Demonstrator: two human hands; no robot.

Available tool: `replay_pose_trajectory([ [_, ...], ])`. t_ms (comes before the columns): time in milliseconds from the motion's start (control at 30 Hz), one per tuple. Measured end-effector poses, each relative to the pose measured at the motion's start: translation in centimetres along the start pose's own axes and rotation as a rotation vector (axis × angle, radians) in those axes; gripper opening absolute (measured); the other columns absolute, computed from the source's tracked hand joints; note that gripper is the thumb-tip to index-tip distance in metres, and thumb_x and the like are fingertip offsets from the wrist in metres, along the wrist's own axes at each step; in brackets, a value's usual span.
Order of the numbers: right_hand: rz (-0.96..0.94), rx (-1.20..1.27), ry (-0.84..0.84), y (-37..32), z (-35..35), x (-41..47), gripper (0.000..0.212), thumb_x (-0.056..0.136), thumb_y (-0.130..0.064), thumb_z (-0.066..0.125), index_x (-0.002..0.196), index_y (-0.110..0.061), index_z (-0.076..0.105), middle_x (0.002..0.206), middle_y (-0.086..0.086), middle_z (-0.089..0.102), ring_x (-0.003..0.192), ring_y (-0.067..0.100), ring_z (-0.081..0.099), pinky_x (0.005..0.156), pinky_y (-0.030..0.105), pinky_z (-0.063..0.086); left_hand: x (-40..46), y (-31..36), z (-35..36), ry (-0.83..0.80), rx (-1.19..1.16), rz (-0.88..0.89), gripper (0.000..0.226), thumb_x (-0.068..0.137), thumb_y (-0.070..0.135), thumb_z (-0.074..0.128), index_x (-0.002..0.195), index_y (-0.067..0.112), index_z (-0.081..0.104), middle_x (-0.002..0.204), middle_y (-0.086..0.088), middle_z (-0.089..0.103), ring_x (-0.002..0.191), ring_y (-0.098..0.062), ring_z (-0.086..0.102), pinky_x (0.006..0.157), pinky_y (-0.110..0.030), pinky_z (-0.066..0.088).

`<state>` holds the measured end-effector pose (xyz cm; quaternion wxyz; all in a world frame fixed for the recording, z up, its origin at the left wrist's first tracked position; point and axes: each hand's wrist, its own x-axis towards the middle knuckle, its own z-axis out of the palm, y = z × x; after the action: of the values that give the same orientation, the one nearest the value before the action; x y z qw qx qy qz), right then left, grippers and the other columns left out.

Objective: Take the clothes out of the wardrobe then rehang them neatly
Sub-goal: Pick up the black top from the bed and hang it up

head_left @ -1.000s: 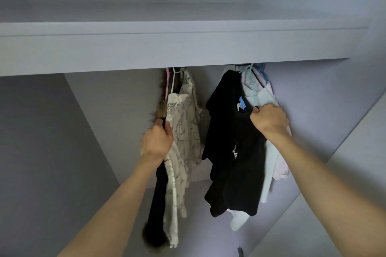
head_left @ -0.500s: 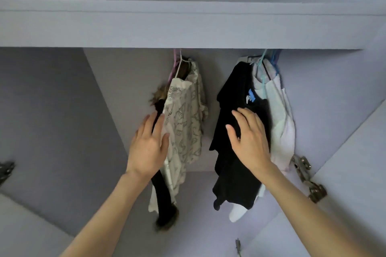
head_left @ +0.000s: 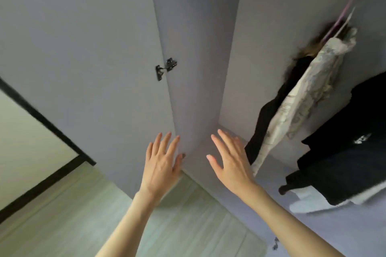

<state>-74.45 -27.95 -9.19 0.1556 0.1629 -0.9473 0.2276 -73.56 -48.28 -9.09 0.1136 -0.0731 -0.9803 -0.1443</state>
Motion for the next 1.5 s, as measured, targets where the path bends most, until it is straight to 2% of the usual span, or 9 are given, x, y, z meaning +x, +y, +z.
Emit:
replay_pose_trajectory([
  [233,-0.209,0.193,-0.318,-13.9,8.5,-4.2,0.056,0.085,-0.043,0.042,0.129,-0.009,0.053,0.135,0.013,0.051,0.127,0.022,0.040,0.107,0.036,0.019,-17.1,-9.6,-2.9,-0.006,0.086,-0.396,0.049,0.089,0.037,0.036,0.127,0.012,0.054,0.131,-0.015,0.054,0.124,-0.039,0.047,0.094,-0.051,0.043],
  [300,-0.277,0.211,-0.407,-18.8,10.4,-6.3,0.059,0.085,-0.045,0.038,0.131,-0.011,0.052,0.137,0.011,0.049,0.129,0.026,0.043,0.111,0.038,0.021,-23.2,-12.1,-4.2,-0.004,0.126,-0.518,0.049,0.087,0.038,0.036,0.125,0.013,0.057,0.129,-0.014,0.056,0.122,-0.038,0.049,0.092,-0.051,0.044],
  [467,-0.526,0.256,-0.563,-29.9,14.3,-12.1,0.057,0.083,-0.044,0.040,0.127,-0.010,0.055,0.131,0.012,0.055,0.122,0.030,0.052,0.101,0.051,0.031,-36.9,-16.0,-7.9,0.026,0.204,-0.863,0.052,0.085,0.039,0.035,0.120,0.012,0.061,0.125,-0.014,0.059,0.117,-0.037,0.054,0.088,-0.052,0.047],
  [700,-0.913,0.357,-0.749,-42.3,16.7,-20.0,0.052,0.090,-0.034,0.057,0.136,-0.014,0.046,0.141,0.008,0.045,0.134,0.025,0.037,0.111,0.041,0.016,-51.9,-14.6,-10.6,0.158,0.215,-1.324,0.051,0.087,0.039,0.033,0.124,0.013,0.057,0.130,-0.013,0.055,0.123,-0.034,0.049,0.092,-0.052,0.046],
  [900,-1.257,0.388,-0.936,-51.0,18.1,-26.2,0.054,0.095,-0.038,0.048,0.143,-0.019,0.034,0.149,0.002,0.033,0.141,0.018,0.023,0.115,0.034,0.005,-61.1,-12.1,-11.9,0.309,0.206,-1.696,0.051,0.088,0.038,0.033,0.123,0.010,0.058,0.130,-0.014,0.055,0.122,-0.037,0.048,0.092,-0.051,0.044],
  [1000,-1.394,0.400,-0.998,-54.1,19.3,-29.1,0.053,0.094,-0.040,0.048,0.141,-0.016,0.039,0.146,0.004,0.039,0.139,0.020,0.029,0.113,0.035,0.009,-64.2,-11.0,-11.5,0.392,0.138,-1.854,0.055,0.087,0.039,0.031,0.123,0.008,0.058,0.132,-0.016,0.053,0.124,-0.040,0.045,0.097,-0.053,0.040],
  [1100,-1.508,0.384,-1.065,-56.7,20.7,-31.3,0.063,0.091,-0.053,0.030,0.140,-0.014,0.040,0.143,0.005,0.043,0.137,0.022,0.032,0.112,0.039,0.014,-65.9,-10.4,-10.5,0.482,0.084,-2.010,0.061,0.086,0.044,0.024,0.128,0.011,0.055,0.138,-0.014,0.047,0.132,-0.037,0.036,0.103,-0.051,0.033],
  [1267,-1.655,0.353,-1.125,-63.2,23.7,-31.4,0.054,0.097,-0.041,0.041,0.145,-0.018,0.030,0.150,0.000,0.032,0.141,0.016,0.021,0.116,0.035,0.007,-67.7,-13.4,-11.2,0.562,0.012,-2.147,0.071,0.084,0.050,0.017,0.134,0.012,0.048,0.146,-0.012,0.037,0.139,-0.034,0.023,0.111,-0.046,0.022],
  [1500,-1.731,0.277,-1.089,-74.1,28.3,-32.7,0.053,0.097,-0.036,0.042,0.145,-0.017,0.030,0.150,0.003,0.031,0.141,0.016,0.022,0.116,0.035,0.009,-73.1,-19.9,-13.8,0.560,0.008,-2.161,0.045,0.097,0.025,0.043,0.139,0.011,0.040,0.148,-0.013,0.032,0.141,-0.031,0.018,0.112,-0.044,0.020],
])
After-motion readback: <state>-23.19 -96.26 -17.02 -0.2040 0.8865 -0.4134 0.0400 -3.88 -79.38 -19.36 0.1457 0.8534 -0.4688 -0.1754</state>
